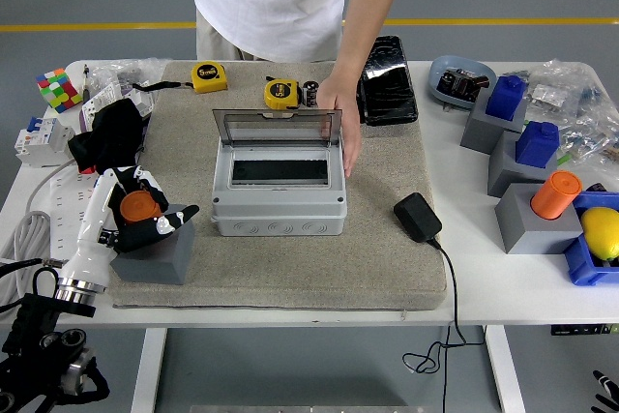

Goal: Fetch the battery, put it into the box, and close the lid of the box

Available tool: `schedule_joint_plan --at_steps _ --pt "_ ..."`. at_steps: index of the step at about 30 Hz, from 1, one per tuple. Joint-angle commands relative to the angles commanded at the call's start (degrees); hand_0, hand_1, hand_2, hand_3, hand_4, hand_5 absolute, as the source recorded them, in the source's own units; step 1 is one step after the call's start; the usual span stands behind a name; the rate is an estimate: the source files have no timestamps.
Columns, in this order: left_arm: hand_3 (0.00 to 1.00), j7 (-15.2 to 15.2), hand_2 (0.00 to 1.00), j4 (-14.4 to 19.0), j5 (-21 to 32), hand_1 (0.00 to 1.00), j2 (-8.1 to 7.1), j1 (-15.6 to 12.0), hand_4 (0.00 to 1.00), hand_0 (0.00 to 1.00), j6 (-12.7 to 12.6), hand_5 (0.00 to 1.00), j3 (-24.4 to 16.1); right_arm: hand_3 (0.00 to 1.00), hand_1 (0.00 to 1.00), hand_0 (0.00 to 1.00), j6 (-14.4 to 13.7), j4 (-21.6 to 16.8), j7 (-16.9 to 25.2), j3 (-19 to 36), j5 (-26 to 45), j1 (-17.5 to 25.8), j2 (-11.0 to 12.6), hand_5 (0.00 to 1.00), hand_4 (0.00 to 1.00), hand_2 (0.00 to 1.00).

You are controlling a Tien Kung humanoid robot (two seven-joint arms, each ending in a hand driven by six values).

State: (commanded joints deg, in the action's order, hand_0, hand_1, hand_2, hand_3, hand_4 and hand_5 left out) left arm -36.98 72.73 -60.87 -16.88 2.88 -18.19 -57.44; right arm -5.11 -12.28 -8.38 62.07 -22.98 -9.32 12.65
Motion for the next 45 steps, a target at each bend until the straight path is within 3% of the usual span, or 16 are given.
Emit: schedule_joint_plan --at_steps 8,18,23,24,28,32,38,45 --pt "0.210 0.00 0.170 1.54 -0.93 0.072 -0.43 1.63 0.939 0.054 -0.26 0.002 1.65 0.553 0.668 0.662 -0.18 0.10 0.13 0.36 -0.03 0.12 -0.04 0.459 0.957 0.673" --pt "0.208 0.00 0.164 3.75 -3.69 0.067 -1.80 2.77 0.943 0.054 -0.61 0.002 0.39 0.552 0.666 0.662 -0.65 0.08 0.77 0.28 0.15 0.28 -0.31 0.455 0.956 0.672" --pt "0.208 0.56 0.164 7.63 -9.35 0.067 -3.43 4.90 0.943 0.054 -0.60 0.002 0.58 0.552 0.666 0.662 -0.81 0.08 0.92 0.43 0.17 0.28 -0.32 0.455 0.956 0.672" --pt "0.208 1.93 0.164 8.53 -11.38 0.063 -3.91 5.89 0.905 0.047 -0.05 0.002 1.01 0.551 0.665 0.661 -0.80 0.12 0.92 0.42 0.21 0.28 -0.32 0.456 0.956 0.671" --pt "0.208 8.60 0.164 10.65 -19.25 0.063 -5.59 9.79 0.905 0.047 1.70 0.002 4.11 0.551 0.665 0.661 -0.83 0.15 0.95 0.39 0.41 0.15 -0.35 0.456 0.956 0.671" --pt "0.210 14.65 0.164 11.65 -27.21 0.049 -5.94 13.95 0.891 0.046 2.51 0.002 8.07 0.551 0.664 0.662 -1.01 0.11 1.08 0.29 0.59 0.14 -0.44 0.456 0.956 0.670" --pt "0.228 23.46 0.167 10.55 -36.15 0.051 -4.05 19.55 0.888 0.044 3.86 0.002 12.08 0.551 0.665 0.660 -1.11 0.15 1.14 0.04 0.81 0.23 -0.62 0.455 0.956 0.670" --pt "0.268 28.64 0.172 7.23 -39.77 0.058 -1.44 25.02 0.911 0.052 4.20 0.002 14.85 0.550 0.665 0.662 -1.19 0.24 1.06 -0.55 1.12 0.32 -0.73 0.456 0.956 0.670"
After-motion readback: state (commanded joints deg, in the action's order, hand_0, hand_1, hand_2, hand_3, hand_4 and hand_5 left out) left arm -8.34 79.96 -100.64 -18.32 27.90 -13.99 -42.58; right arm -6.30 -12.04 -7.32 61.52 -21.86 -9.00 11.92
